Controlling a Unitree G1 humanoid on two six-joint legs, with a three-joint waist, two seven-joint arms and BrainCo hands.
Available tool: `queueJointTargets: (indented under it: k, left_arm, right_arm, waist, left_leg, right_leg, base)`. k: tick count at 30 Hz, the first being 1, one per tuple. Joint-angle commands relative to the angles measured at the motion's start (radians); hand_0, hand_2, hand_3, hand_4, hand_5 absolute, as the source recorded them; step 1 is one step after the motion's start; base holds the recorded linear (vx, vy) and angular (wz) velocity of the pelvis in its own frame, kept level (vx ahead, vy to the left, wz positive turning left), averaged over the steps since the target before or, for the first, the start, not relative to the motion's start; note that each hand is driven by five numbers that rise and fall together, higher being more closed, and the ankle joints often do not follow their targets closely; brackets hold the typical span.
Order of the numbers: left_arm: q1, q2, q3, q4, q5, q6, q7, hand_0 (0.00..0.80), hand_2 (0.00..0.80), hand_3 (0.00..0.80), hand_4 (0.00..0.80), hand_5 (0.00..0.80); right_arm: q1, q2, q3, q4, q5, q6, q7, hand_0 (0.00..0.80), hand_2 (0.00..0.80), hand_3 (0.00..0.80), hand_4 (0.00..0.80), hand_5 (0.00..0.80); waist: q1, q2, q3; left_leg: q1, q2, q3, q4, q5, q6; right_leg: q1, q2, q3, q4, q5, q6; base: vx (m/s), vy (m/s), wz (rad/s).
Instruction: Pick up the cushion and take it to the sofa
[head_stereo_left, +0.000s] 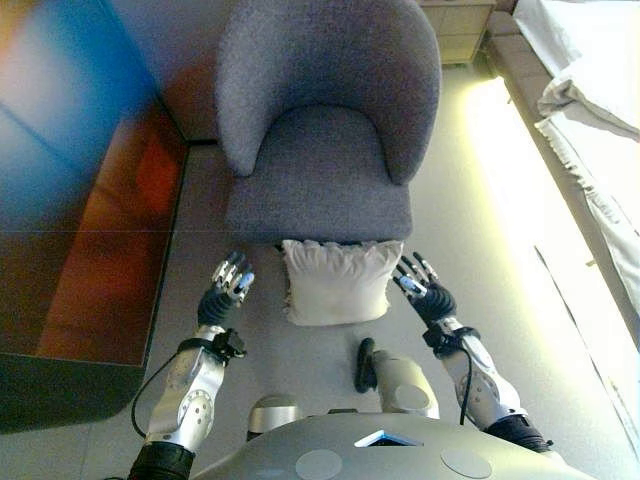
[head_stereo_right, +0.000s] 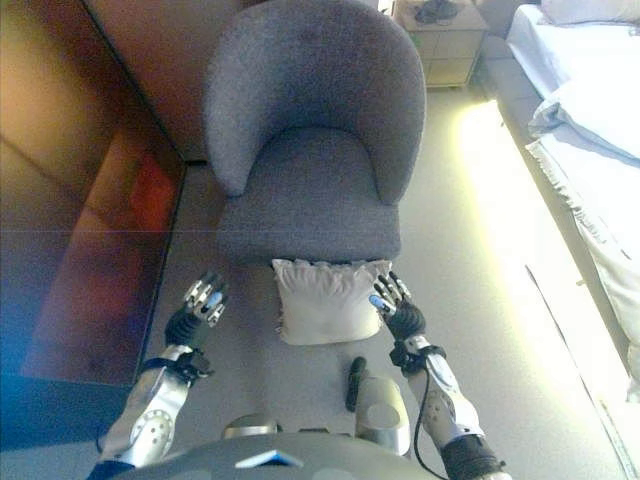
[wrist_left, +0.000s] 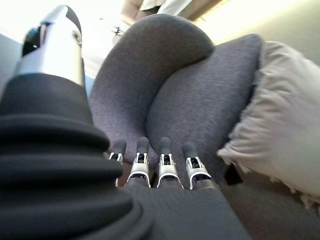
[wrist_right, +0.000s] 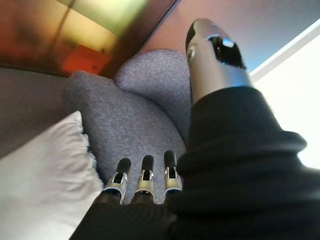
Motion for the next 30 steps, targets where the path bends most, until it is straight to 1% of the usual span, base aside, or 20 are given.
queueJointTargets:
  k: [1,2,3,4,6,7,8,9,11,13,16,18,20,21,22,24,25,27,30]
  left_arm:
    - [0.024,0.007,0.032,-0.088,-0.048,-0.027,-0.032,0.0,0.0,0.0,0.0,0.0]
    - [0.019,0.005,0.028,-0.084,-0.049,-0.028,-0.035,0.0,0.0,0.0,0.0,0.0]
    - [0.018,0.005,0.027,-0.083,-0.05,-0.03,-0.037,0.0,0.0,0.0,0.0,0.0]
    - [0.01,-0.003,0.018,-0.07,-0.046,-0.039,-0.049,0.0,0.0,0.0,0.0,0.0]
    - [0.007,-0.007,0.014,-0.059,-0.037,-0.052,-0.058,0.0,0.0,0.0,0.0,0.0]
    - [0.004,-0.007,0.014,-0.053,-0.037,-0.057,-0.064,0.0,0.0,0.0,0.0,0.0]
    - [0.0,-0.006,0.015,-0.049,-0.038,-0.056,-0.064,0.0,0.0,0.0,0.0,0.0]
    - [-0.006,-0.004,0.016,-0.045,-0.034,-0.052,-0.069,0.0,0.0,0.0,0.0,0.0]
    - [-0.017,0.001,0.018,-0.045,-0.017,-0.047,-0.084,0.0,0.0,0.0,0.0,0.0]
    - [-0.019,0.006,0.023,-0.054,-0.007,-0.047,-0.085,0.0,0.0,0.0,0.0,0.0]
    - [-0.006,0.001,0.035,-0.06,-0.019,-0.036,-0.083,0.0,0.0,0.0,0.0,0.0]
    - [0.004,-0.005,0.036,-0.058,-0.025,-0.027,-0.084,0.0,0.0,0.0,0.0,0.0]
    - [-0.004,0.001,0.033,-0.05,-0.025,-0.024,-0.095,0.0,0.0,0.0,0.0,0.0]
    - [-0.008,0.004,0.032,-0.049,-0.025,-0.022,-0.098,0.0,0.0,0.0,0.0,0.0]
    - [-0.018,0.013,0.023,-0.041,-0.022,-0.025,-0.091,0.0,0.0,0.0,0.0,0.0]
    - [-0.031,0.021,0.023,-0.033,-0.03,-0.032,-0.085,0.0,0.0,0.0,0.0,0.0]
    - [-0.032,0.027,0.026,-0.038,-0.032,-0.036,-0.09,0.0,0.0,0.0,0.0,0.0]
    - [-0.03,0.033,0.028,-0.04,-0.024,-0.039,-0.079,0.0,0.0,0.0,0.0,0.0]
    - [-0.045,0.045,0.033,-0.032,-0.016,-0.028,-0.073,0.0,0.0,0.0,0.0,0.0]
  right_arm:
    - [0.001,0.001,-0.016,-0.055,-0.012,-0.058,0.008,0.0,0.0,0.0,0.0,0.0]
    - [-0.001,-0.002,-0.022,-0.049,-0.004,-0.068,0.012,0.0,0.0,0.0,0.0,0.0]
    - [-0.002,-0.002,-0.024,-0.048,-0.001,-0.07,0.013,0.0,0.0,0.0,0.0,0.0]
    - [-0.007,-0.002,-0.027,-0.043,0.014,-0.081,0.017,0.0,0.0,0.0,0.0,0.0]
    - [-0.012,0.0,-0.026,-0.047,0.021,-0.081,0.013,0.0,0.0,0.0,0.0,0.0]
    - [-0.013,0.001,-0.028,-0.052,0.026,-0.075,0.005,0.0,0.0,0.0,0.0,0.0]
    - [-0.013,0.002,-0.029,-0.055,0.025,-0.069,-0.001,0.0,0.0,0.0,0.0,0.0]
    - [-0.006,0.0,-0.03,-0.059,0.026,-0.071,-0.007,0.0,0.0,0.0,0.0,0.0]
    - [0.013,-0.001,-0.031,-0.073,0.031,-0.073,-0.012,0.0,0.0,0.0,0.0,0.0]
    - [0.034,0.001,-0.028,-0.086,0.029,-0.073,-0.007,0.0,0.0,0.0,0.0,0.0]
    - [0.053,0.01,-0.024,-0.082,0.026,-0.075,0.0,0.0,0.0,0.0,0.0,0.0]
    - [0.06,0.014,-0.024,-0.083,0.031,-0.079,-0.001,0.0,0.0,0.0,0.0,0.0]
    - [0.064,0.018,-0.029,-0.088,0.036,-0.091,-0.002,0.0,0.0,0.0,0.0,0.0]
    - [0.064,0.019,-0.03,-0.089,0.039,-0.093,-0.003,0.0,0.0,0.0,0.0,0.0]
    - [0.062,0.028,-0.025,-0.084,0.043,-0.104,-0.019,0.0,0.0,0.0,0.0,0.0]
    - [0.061,0.034,-0.024,-0.094,0.06,-0.085,-0.034,0.0,0.0,0.0,0.0,0.0]
    - [0.07,0.037,-0.024,-0.105,0.067,-0.073,-0.021,0.0,0.0,0.0,0.0,0.0]
    - [0.078,0.05,-0.019,-0.098,0.039,-0.08,-0.012,0.0,0.0,0.0,0.0,0.0]
    - [0.063,0.062,-0.009,-0.088,0.037,-0.097,-0.011,0.0,0.0,0.0,0.0,0.0]
  waist:
    - [-0.006,-0.025,-0.045]
    - [-0.003,-0.031,-0.041]
    - [-0.003,-0.031,-0.041]
    - [0.007,-0.033,-0.027]
    - [0.015,-0.032,-0.018]
    - [0.018,-0.026,-0.015]
    - [0.018,-0.023,-0.018]
    - [0.022,-0.014,-0.017]
    - [0.03,0.003,-0.014]
    - [0.045,0.014,-0.01]
    - [0.066,0.015,-0.013]
    - [0.073,0.014,-0.018]
    - [0.07,0.015,-0.023]
    - [0.069,0.015,-0.023]
    - [0.067,0.015,-0.023]
    - [0.061,0.014,-0.021]
    - [0.061,0.01,-0.02]
    - [0.065,0.004,-0.024]
    - [0.075,-0.002,-0.023]
  left_leg:
    - [-0.068,-0.057,0.082,0.319,0.221,0.033]
    - [-0.115,-0.039,0.104,0.37,0.225,0.035]
    - [-0.131,-0.032,0.107,0.384,0.223,0.035]
    - [-0.175,-0.01,0.132,0.36,0.198,0.047]
    - [-0.182,-0.001,0.151,0.245,0.199,0.053]
    - [-0.175,0.01,0.16,0.138,0.216,0.05]
    - [-0.175,0.015,0.164,0.081,0.228,0.048]
    - [-0.18,0.02,0.165,0.0,0.242,0.038]
    - [-0.19,0.017,0.141,-0.121,0.26,0.021]
    - [-0.206,0.009,0.099,-0.2,0.282,0.005]
    - [-0.213,0.002,0.056,-0.273,0.286,0.0]
    - [-0.217,0.003,0.055,-0.295,0.295,-0.001]
    - [-0.229,0.005,0.077,-0.288,0.291,0.004]
    - [-0.232,0.004,0.081,-0.284,0.288,0.006]
    - [-0.234,-0.007,0.075,-0.274,0.275,0.016]
    - [-0.238,-0.025,0.07,-0.248,0.258,0.032]
    - [-0.245,-0.038,0.075,-0.227,0.241,0.048]
    - [-0.249,-0.06,0.077,-0.207,0.22,0.072]
    - [-0.261,-0.084,0.081,-0.174,0.194,0.1]
  right_leg:
    - [0.117,-0.061,0.003,-0.209,0.081,0.085]
    - [0.135,-0.065,-0.004,-0.206,0.067,0.072]
    - [0.139,-0.064,-0.007,-0.205,0.064,0.069]
    - [0.171,-0.064,-0.008,-0.201,0.045,0.065]
    - [0.192,-0.057,0.002,-0.197,0.027,0.07]
    - [0.206,-0.048,0.008,-0.198,0.016,0.075]
    - [0.21,-0.045,0.009,-0.2,0.01,0.078]
    - [0.219,-0.042,0.009,-0.196,-0.003,0.085]
    - [0.234,-0.038,0.013,-0.178,-0.03,0.098]
    - [0.261,-0.037,0.03,-0.175,-0.049,0.109]
    - [0.31,-0.043,0.051,-0.2,-0.058,0.123]
    - [0.34,-0.046,0.057,-0.219,-0.065,0.129]
    - [0.351,-0.06,0.05,-0.221,-0.075,0.138]
    - [0.349,-0.064,0.049,-0.218,-0.077,0.14]
    - [0.342,-0.08,0.047,-0.198,-0.083,0.15]
    - [0.339,-0.099,0.059,-0.176,-0.084,0.161]
    - [0.338,-0.112,0.065,-0.168,-0.077,0.168]
    - [0.328,-0.134,0.07,-0.156,-0.052,0.178]
    - [0.312,-0.169,0.073,-0.126,-0.008,0.18]
  base:
    - [0.212,-0.182,0.19]
    - [0.15,-0.137,0.26]
    - [0.177,-0.115,0.23]
    - [0.182,-0.069,0.26]
    - [0.203,-0.015,0.18]
    - [0.178,0.041,0.05]
    - [0.187,0.064,0.13]
    - [0.193,0.066,0.26]
    - [0.212,0.085,0.24]
    - [0.236,0.08,0.07]
    - [0.242,0.082,-0.04]
    - [0.216,0.119,-0.37]
    - [0.139,0.142,-0.31]
    - [0.15,0.187,0.05]
    - [0.169,0.199,0.13]
    - [0.189,0.208,0.06]
    - [0.168,0.168,0.01]
    - [0.162,0.152,-0.01]
    - [0.119,0.145,-0.01]
